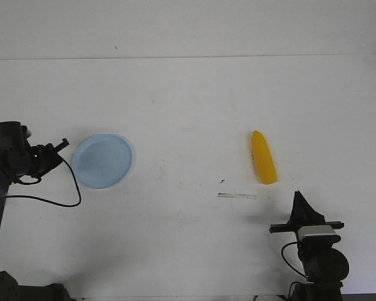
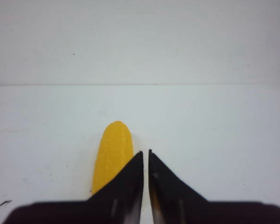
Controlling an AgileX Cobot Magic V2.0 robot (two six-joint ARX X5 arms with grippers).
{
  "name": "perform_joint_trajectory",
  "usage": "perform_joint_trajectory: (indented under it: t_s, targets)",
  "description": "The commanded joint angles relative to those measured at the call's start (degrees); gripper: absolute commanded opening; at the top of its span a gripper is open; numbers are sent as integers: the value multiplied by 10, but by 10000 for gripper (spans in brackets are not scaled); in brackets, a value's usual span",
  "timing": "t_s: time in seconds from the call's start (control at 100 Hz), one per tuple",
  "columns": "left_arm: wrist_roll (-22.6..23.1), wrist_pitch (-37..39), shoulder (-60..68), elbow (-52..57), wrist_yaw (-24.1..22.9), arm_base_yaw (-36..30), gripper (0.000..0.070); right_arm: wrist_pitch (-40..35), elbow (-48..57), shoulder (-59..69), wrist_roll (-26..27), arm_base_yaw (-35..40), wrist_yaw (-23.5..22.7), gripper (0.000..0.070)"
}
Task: Place corn on plate with both arms
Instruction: 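Reach the left gripper forward to the edge of the blue plate, then push the blue plate with the left gripper toward the yellow corn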
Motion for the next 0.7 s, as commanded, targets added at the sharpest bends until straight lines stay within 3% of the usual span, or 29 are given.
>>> perform_joint_trajectory:
  t_s: [0.0, 0.07, 0.2, 0.37, 0.69]
  targets:
    - [0, -3, 17, 11, 4, 12, 67, 6, -1, 1, 3, 2, 0, 17]
    - [10, -3, 28, 11, 4, 20, 134, 6, -1, 1, 3, 2, 0, 17]
    - [19, -5, 54, 11, 15, 22, 148, 6, -1, 1, 3, 2, 0, 17]
    - [19, -7, 89, 11, 52, 22, 334, 6, -1, 1, 3, 2, 0, 17]
    - [37, 13, 135, -8, 57, 21, 328, 6, -1, 1, 3, 2, 0, 17]
